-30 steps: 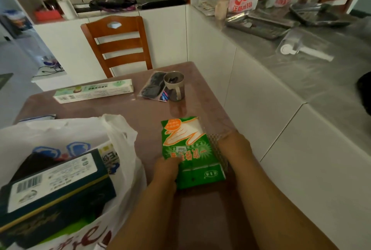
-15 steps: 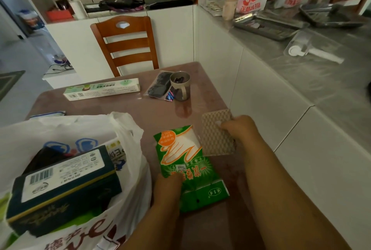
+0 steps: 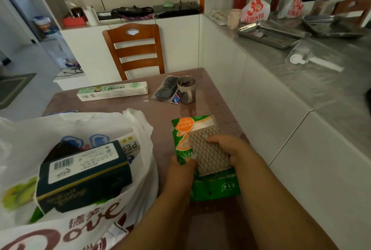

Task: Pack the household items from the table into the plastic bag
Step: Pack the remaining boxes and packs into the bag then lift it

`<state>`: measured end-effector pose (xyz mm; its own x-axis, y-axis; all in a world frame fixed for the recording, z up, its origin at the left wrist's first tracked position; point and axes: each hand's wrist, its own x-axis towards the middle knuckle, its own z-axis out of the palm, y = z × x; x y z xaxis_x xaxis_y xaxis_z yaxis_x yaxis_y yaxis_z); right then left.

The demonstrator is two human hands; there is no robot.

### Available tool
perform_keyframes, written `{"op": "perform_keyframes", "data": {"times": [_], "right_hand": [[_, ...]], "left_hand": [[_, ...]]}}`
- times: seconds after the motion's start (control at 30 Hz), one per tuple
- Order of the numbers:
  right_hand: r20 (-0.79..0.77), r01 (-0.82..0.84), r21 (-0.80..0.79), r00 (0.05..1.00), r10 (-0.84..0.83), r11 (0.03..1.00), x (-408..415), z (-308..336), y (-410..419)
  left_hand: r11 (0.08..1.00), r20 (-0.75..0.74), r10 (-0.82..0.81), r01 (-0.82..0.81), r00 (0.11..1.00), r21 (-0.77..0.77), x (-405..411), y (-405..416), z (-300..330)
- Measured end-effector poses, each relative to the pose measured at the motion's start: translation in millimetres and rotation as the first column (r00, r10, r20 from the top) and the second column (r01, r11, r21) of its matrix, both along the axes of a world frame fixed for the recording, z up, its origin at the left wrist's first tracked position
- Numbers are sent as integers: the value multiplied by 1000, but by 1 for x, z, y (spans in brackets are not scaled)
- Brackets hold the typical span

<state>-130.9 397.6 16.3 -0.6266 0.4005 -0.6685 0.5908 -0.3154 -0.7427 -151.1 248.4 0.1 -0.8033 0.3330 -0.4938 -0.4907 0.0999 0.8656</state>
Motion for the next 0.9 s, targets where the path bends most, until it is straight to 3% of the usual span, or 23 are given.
{"op": "perform_keyframes", "data": {"times": [0.17,0.33,0.47,0.57,0.63,0.67,0.73,0.77,0.83,0.9], "right_hand": [[-213,67,16,975,-62,998,25,65,-16],[-437,173,31,888,-143,984,41,134,-37],[-644,215,-27,743,-182,976,37,180,-70],[-764,224,8,630,-139,975,20,203,-109],[-797,206,107,603,-40,973,5,211,-136],[-795,198,194,606,35,961,-2,213,-149],[-750,195,406,629,204,893,-17,211,-171],[-720,188,489,639,272,852,-23,209,-180],[-657,158,603,655,374,782,-35,199,-196],[-566,96,697,681,464,710,-44,188,-207]], "left_hand": [[996,-133,-71,77,989,47,14,-9,49],[988,-258,-134,148,957,34,26,-38,105],[990,-353,-19,68,935,127,27,-84,150],[990,-456,138,-111,879,86,19,-129,171],[960,-557,263,-270,788,71,13,-162,181],[929,-643,310,-366,700,50,9,-179,185],[797,-834,269,-598,481,-88,-1,-212,188],[724,-879,202,-670,431,-163,-9,-225,188],[675,-869,46,-657,492,-336,-25,-242,188],[714,-798,-36,-543,602,-442,-39,-251,184]]}}
